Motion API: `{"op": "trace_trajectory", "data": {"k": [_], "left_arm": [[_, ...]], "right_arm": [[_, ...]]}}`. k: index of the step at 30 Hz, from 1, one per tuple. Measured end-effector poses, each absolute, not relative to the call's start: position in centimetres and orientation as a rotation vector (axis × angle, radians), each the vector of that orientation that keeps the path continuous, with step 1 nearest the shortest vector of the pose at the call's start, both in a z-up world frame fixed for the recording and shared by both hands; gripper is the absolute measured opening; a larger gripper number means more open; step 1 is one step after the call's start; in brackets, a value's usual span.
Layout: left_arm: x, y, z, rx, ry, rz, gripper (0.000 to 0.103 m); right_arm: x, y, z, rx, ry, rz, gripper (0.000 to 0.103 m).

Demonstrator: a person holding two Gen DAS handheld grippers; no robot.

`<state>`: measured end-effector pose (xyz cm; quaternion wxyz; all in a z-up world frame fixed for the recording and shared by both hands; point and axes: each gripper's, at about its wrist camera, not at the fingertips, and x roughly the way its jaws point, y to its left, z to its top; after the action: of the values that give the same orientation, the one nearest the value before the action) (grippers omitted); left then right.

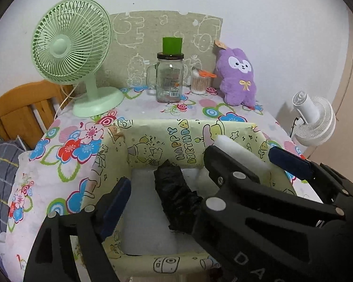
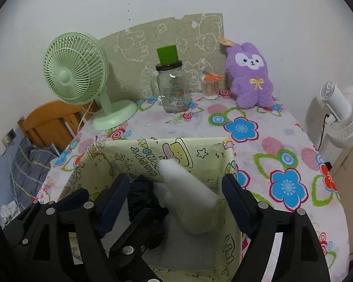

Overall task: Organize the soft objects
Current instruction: 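Lower the black bundle into the box with the left tool while the right tool lowers the white cloth in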

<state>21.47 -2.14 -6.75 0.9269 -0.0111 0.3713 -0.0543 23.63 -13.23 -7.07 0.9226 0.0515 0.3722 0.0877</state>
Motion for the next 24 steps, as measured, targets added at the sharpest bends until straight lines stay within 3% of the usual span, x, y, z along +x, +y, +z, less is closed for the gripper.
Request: {"op": "trace_trajectory", "data": {"k": [5, 24], "left_arm": [[20.8, -2.3, -6.0, -0.011, 0.742, -0.105, 0.090], [16.1, -2.8, -2.9, 0.028, 0.650, -0.076, 0.097]], "right_arm": [[22.8, -13.4, -6.2, 0.101, 0.747, 0.169, 0.091], [18.2, -14.0, -2.9, 0.091, 0.678, 0.153, 0.092]]}}
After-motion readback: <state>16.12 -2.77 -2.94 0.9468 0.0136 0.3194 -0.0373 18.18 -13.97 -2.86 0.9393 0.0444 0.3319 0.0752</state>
